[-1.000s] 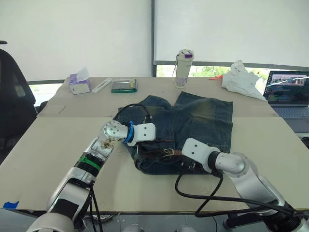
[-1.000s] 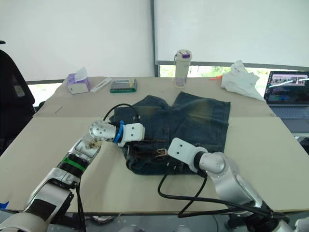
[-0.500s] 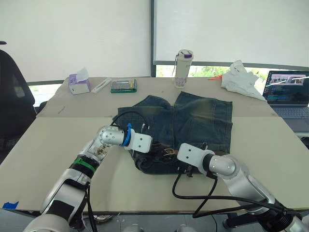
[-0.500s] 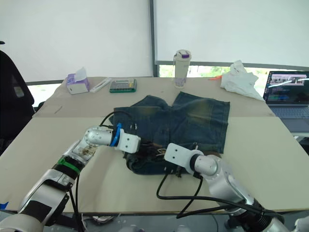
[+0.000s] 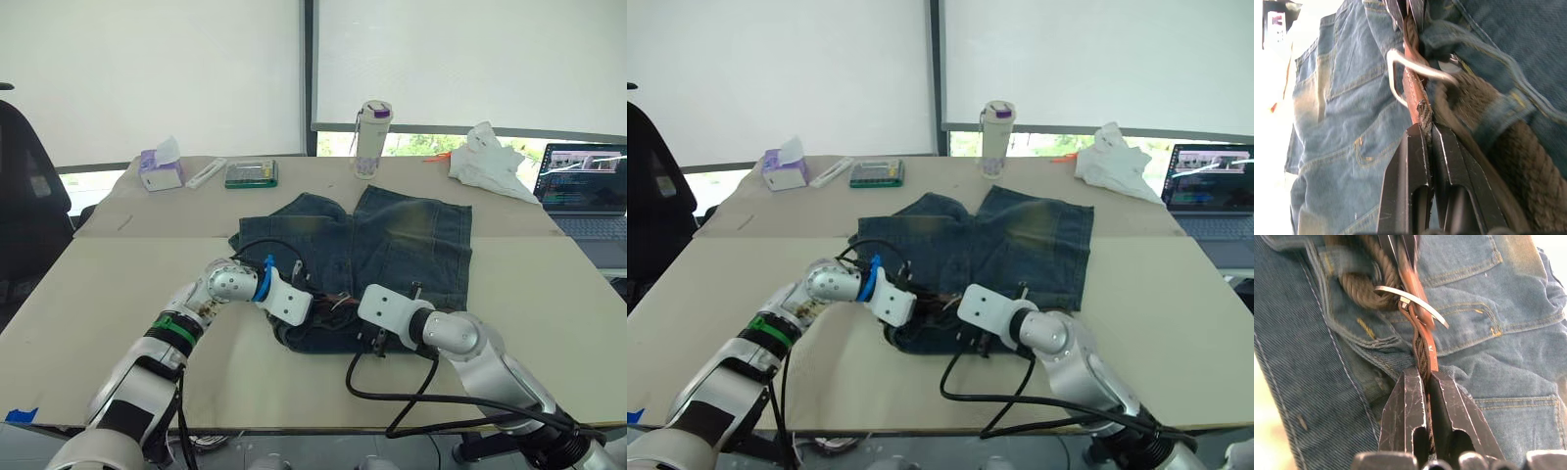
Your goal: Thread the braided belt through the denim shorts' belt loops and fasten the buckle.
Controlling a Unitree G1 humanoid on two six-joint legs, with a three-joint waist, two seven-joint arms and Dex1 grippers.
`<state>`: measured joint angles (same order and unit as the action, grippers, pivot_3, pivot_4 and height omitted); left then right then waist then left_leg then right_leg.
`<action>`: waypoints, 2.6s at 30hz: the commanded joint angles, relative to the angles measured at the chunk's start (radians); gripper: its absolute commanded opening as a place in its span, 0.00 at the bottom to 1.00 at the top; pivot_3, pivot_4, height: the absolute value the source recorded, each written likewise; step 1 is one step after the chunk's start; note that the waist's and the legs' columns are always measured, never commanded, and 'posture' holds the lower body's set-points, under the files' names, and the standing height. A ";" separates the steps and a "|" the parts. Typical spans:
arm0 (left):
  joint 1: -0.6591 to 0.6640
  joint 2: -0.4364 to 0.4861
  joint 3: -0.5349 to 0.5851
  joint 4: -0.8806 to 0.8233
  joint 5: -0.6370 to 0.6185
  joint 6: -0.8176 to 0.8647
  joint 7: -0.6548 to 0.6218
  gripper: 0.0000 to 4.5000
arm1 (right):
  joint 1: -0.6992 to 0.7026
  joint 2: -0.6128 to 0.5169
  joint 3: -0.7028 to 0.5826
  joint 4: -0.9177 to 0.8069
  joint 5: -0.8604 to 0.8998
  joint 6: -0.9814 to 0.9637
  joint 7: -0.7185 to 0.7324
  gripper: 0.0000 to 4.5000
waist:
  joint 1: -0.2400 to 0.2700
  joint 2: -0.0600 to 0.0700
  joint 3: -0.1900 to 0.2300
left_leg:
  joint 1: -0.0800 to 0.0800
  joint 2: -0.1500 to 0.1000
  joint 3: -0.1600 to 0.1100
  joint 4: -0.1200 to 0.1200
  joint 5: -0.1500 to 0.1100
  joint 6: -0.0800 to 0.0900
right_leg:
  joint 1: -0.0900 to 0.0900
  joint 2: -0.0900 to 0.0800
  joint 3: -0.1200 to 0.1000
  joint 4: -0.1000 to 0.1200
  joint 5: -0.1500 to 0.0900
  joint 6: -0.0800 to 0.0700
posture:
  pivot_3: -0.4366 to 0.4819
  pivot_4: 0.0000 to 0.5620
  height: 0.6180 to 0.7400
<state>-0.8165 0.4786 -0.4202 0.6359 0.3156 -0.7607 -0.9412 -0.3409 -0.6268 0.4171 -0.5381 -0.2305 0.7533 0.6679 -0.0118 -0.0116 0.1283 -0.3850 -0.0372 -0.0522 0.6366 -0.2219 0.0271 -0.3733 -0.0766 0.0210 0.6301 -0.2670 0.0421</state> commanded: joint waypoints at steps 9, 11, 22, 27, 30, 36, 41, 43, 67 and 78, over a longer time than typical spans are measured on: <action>-0.015 -0.091 0.005 -0.105 -0.156 0.178 -0.116 0.00 | -0.025 0.041 -0.029 -0.050 0.008 -0.020 -0.010 0.01 | -0.004 0.000 0.000 | 0.000 0.000 0.000 0.000 0.000 0.000 | 0.000 0.000 0.000 0.000 0.000 0.000 | 0.48 0.27 1.00; 0.020 -0.102 0.013 -0.142 -0.189 0.234 -0.133 0.00 | -0.009 0.057 -0.051 -0.064 0.022 -0.009 -0.018 0.01 | -0.005 0.000 0.000 | 0.000 0.000 0.000 0.000 0.000 0.000 | 0.000 0.000 0.000 0.001 0.000 0.000 | 0.48 0.27 1.00; 0.092 -0.127 0.044 -0.195 -0.211 0.314 -0.101 0.00 | 0.098 -0.026 -0.192 -0.253 0.079 0.064 0.015 0.47 | 0.011 0.000 0.000 | 0.000 -0.001 -0.001 0.002 0.000 0.000 | 0.001 -0.001 -0.001 0.000 0.000 0.000 | 0.48 0.27 1.00; 0.100 -0.129 0.042 -0.208 -0.209 0.319 -0.101 0.00 | 0.063 -0.075 -0.163 -0.227 0.054 0.044 0.012 0.47 | 0.009 0.000 0.000 | 0.000 0.000 -0.001 0.002 0.000 0.000 | 0.001 0.000 -0.001 0.000 0.000 0.000 | 0.48 0.27 1.00; 0.105 -0.132 0.043 -0.215 -0.213 0.325 -0.101 0.00 | 0.044 -0.103 -0.136 -0.197 0.033 0.021 0.012 0.47 | 0.009 0.000 0.000 | 0.000 0.000 -0.001 0.002 0.000 0.000 | 0.001 -0.001 -0.001 0.000 0.000 0.000 | 0.48 0.27 1.00; 0.114 -0.135 0.043 -0.230 -0.221 0.334 -0.103 0.00 | 0.001 -0.119 -0.074 -0.132 -0.008 -0.025 0.016 0.47 | 0.011 0.000 0.000 | 0.000 -0.001 -0.001 0.002 0.000 0.000 | 0.001 -0.001 -0.001 0.000 0.000 0.000 | 0.48 0.27 1.00; 0.118 -0.138 0.043 -0.238 -0.225 0.343 -0.103 0.00 | -0.015 -0.129 -0.042 -0.117 -0.016 -0.036 0.046 0.47 | 0.011 0.000 0.000 | 0.000 0.000 -0.001 0.002 0.000 0.000 | 0.001 -0.001 -0.001 0.000 0.000 0.000 | 0.48 0.27 1.00; 0.119 -0.139 0.043 -0.241 -0.225 0.343 -0.104 0.00 | -0.015 -0.129 -0.037 -0.114 -0.021 -0.037 0.049 0.47 | 0.011 0.000 0.000 | 0.000 0.000 -0.001 0.002 0.000 0.000 | 0.001 -0.001 -0.001 0.000 0.000 0.000 | 0.48 0.27 1.00; 0.252 0.033 0.195 -0.645 -0.792 1.380 -0.315 0.10 | 0.124 -0.168 -0.134 -0.157 -0.014 -0.072 0.065 0.00 | -0.002 0.001 -0.001 | 0.002 0.001 -0.002 0.002 -0.001 0.001 | 0.003 0.000 -0.002 0.001 -0.001 0.001 | 0.48 0.27 1.00; 0.386 0.030 0.042 -0.411 -0.450 1.006 -0.170 0.00 | 0.249 -0.243 -0.286 -0.211 -0.006 -0.063 0.078 0.00 | 0.028 0.004 -0.003 | 0.001 0.001 -0.001 0.002 -0.001 0.001 | 0.004 -0.003 -0.001 -0.003 0.000 0.000 | 0.48 0.27 1.00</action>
<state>-0.4585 0.4934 -0.3597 0.1387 -0.2160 0.2592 -1.1499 -0.1201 -0.8311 0.2192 -0.7138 -0.2295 0.6971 0.7420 0.0163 -0.0079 0.1250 -0.3841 -0.0367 -0.0538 0.6390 -0.2228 0.0279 -0.3692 -0.0800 0.0202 0.6272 -0.2675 0.0422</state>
